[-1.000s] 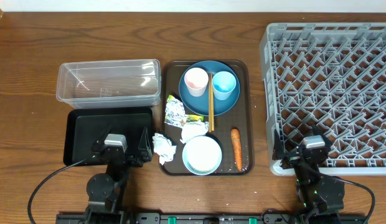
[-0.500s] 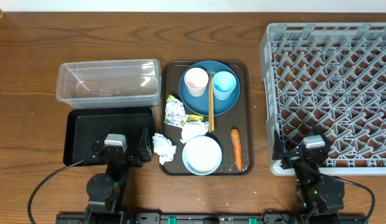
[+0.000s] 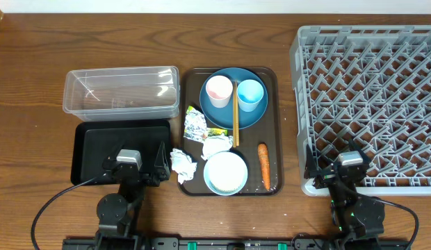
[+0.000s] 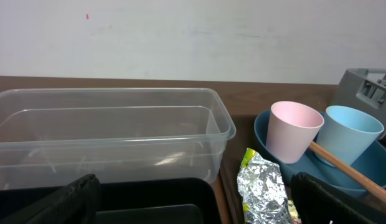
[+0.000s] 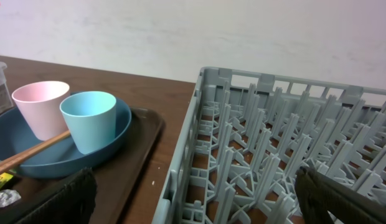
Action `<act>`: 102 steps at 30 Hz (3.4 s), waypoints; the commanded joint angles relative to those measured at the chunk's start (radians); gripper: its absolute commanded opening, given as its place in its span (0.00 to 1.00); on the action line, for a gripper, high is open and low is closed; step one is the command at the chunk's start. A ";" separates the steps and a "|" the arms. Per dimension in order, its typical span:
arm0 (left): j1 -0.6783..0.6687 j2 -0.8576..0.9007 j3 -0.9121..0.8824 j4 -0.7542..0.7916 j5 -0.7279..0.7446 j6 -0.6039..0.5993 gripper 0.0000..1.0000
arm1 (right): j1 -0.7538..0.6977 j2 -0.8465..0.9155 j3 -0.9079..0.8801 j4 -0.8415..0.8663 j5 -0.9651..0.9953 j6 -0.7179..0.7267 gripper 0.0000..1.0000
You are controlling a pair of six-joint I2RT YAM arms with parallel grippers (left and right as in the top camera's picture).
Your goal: Sort waste into correct bins and load items into the dishwasher rack
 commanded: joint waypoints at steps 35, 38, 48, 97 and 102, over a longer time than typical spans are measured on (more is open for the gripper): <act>-0.005 -0.005 -0.015 -0.037 0.002 0.014 0.99 | 0.008 -0.003 -0.002 -0.005 0.002 0.010 0.99; -0.005 -0.005 -0.015 -0.037 0.002 0.013 0.99 | 0.007 -0.003 -0.002 -0.005 0.002 0.010 0.99; -0.005 -0.005 -0.015 -0.037 0.002 0.014 0.99 | 0.007 -0.003 -0.002 -0.005 0.002 0.010 0.99; -0.005 0.018 0.178 -0.205 0.289 -0.119 0.99 | 0.007 -0.003 -0.002 -0.005 0.002 0.010 0.99; -0.005 0.163 0.483 -0.516 0.293 -0.118 0.99 | 0.008 -0.003 -0.002 -0.005 0.002 0.010 0.99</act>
